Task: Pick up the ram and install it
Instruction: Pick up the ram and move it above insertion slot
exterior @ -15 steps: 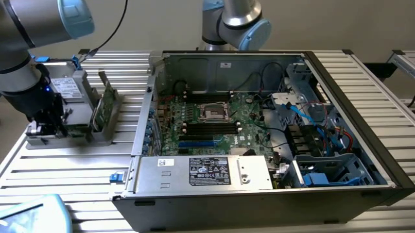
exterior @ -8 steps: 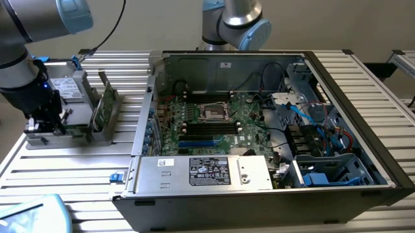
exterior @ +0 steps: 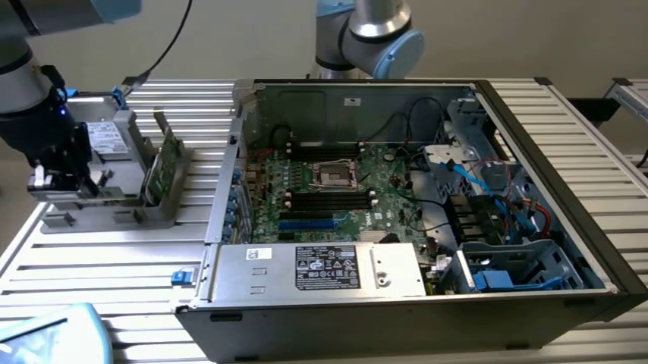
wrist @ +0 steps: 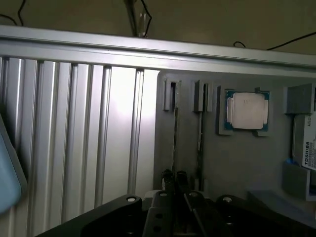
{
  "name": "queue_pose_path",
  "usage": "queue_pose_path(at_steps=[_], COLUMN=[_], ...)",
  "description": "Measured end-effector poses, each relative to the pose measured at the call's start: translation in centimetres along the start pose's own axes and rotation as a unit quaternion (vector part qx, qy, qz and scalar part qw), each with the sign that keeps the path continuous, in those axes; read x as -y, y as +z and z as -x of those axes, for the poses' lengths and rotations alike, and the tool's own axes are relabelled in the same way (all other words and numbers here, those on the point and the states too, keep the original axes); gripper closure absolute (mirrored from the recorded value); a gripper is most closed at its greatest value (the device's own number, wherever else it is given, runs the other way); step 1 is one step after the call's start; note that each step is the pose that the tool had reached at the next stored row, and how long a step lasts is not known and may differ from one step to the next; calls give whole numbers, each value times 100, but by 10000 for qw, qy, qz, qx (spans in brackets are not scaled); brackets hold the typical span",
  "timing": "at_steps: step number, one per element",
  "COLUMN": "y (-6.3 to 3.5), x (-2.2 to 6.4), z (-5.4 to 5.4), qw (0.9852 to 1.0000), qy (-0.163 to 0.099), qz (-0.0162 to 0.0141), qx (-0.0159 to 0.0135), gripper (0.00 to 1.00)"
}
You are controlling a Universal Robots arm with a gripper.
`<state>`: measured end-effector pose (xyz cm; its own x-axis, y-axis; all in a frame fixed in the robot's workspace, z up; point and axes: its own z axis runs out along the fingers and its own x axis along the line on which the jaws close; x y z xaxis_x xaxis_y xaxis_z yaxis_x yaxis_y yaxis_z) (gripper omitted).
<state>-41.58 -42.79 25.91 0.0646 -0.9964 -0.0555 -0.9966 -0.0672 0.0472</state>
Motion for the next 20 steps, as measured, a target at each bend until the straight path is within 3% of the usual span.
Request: queue_pose_path(at_steps=[8,20], y=[-374,-941], x=[187,578], z=[-1,-32], qw=[10000,10000], qy=[0,1], qz=[1,17], qx=[0,1], gripper=[87,87])
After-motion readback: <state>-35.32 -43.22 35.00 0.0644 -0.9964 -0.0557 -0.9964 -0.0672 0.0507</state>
